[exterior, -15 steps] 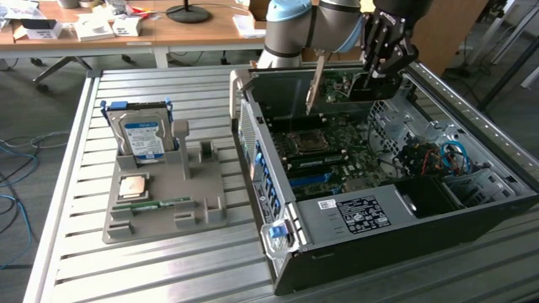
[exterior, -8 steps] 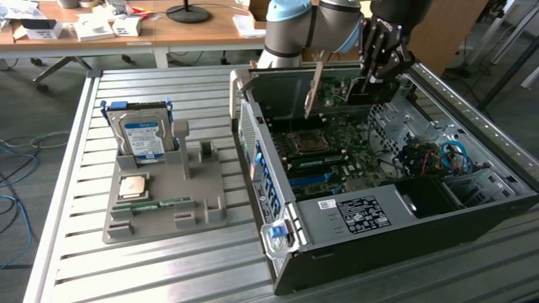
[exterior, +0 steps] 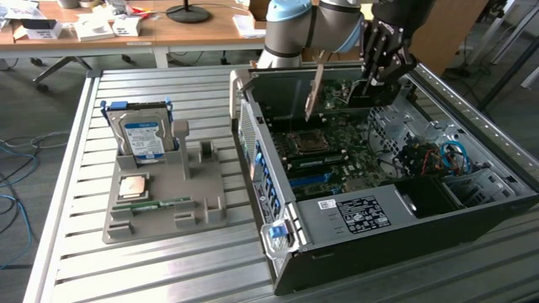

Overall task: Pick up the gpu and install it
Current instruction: 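Insert the gpu into the slot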

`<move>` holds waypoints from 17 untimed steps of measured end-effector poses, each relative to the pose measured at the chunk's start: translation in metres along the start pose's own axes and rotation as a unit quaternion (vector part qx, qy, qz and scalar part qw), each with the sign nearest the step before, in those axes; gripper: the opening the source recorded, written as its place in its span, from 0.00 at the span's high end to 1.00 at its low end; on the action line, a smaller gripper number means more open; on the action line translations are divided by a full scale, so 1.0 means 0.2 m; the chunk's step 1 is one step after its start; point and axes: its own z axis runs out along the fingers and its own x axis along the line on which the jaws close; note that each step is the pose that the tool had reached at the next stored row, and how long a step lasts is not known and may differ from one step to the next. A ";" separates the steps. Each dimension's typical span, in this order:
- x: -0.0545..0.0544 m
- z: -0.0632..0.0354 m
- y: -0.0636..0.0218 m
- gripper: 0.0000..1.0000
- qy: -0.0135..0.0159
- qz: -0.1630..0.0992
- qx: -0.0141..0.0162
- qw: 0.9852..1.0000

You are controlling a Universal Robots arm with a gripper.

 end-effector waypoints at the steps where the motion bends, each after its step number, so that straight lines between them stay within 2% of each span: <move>1: 0.01 0.000 0.001 0.74 0.000 0.000 0.000 1.000; 9: 0.04 0.000 0.013 0.74 0.000 0.000 0.000 1.000; 17: 0.05 0.027 0.018 0.74 0.000 0.000 0.000 1.000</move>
